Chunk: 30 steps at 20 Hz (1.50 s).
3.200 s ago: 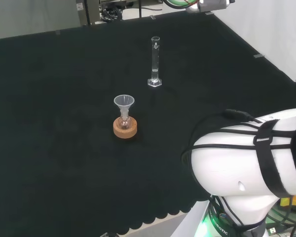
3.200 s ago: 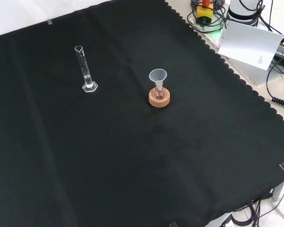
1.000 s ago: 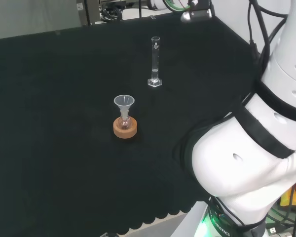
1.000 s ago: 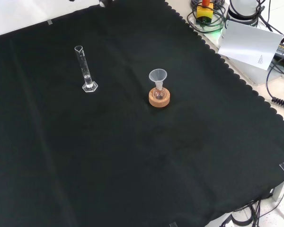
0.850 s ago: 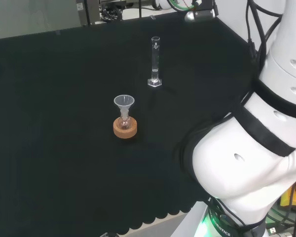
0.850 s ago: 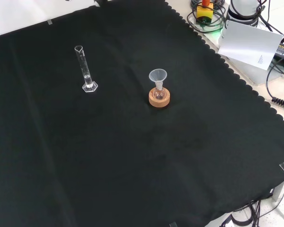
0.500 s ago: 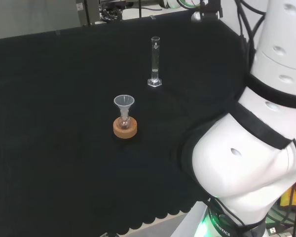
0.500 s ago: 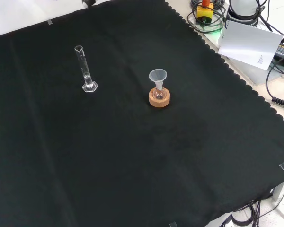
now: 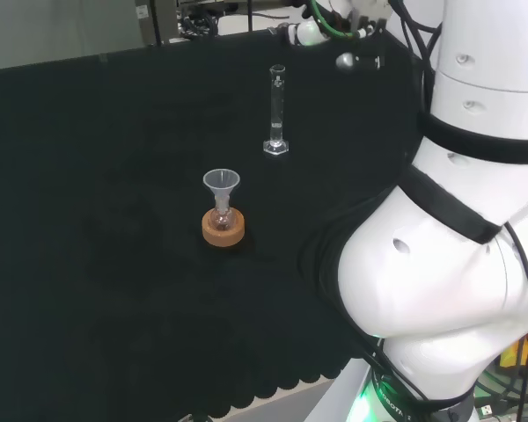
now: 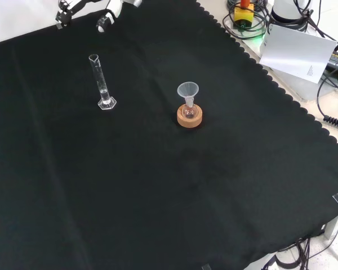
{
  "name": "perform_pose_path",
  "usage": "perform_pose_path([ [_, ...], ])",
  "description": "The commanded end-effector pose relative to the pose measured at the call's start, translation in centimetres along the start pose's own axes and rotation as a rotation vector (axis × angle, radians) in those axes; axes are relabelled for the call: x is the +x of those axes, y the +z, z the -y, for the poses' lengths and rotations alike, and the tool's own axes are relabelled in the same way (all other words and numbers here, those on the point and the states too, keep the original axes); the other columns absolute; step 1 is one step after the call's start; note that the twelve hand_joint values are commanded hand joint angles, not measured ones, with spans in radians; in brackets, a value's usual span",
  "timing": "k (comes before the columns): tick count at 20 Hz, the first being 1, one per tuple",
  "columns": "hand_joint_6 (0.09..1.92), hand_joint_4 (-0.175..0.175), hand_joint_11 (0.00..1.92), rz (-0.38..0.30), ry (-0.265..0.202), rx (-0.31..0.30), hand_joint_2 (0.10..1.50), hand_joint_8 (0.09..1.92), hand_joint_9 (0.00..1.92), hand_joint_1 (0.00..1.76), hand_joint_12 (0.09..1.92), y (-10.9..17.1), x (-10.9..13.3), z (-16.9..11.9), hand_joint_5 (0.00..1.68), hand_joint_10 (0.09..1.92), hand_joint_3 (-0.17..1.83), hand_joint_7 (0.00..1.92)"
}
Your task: Pick up the graduated cylinder.
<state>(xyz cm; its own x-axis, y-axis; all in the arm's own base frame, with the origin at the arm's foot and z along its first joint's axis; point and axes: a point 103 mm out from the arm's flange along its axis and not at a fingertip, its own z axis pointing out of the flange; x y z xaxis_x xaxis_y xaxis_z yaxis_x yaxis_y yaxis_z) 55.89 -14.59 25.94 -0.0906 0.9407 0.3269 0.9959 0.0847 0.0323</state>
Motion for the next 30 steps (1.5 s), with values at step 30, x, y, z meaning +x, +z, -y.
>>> perform_pose_path([
  [30,0.09,-0.061,0.32,-0.518,-0.247,-0.092,0.68,0.66,0.53,0.92,1.32,13.9,-5.6,-2.0,0.44,0.59,0.56,0.29],
])
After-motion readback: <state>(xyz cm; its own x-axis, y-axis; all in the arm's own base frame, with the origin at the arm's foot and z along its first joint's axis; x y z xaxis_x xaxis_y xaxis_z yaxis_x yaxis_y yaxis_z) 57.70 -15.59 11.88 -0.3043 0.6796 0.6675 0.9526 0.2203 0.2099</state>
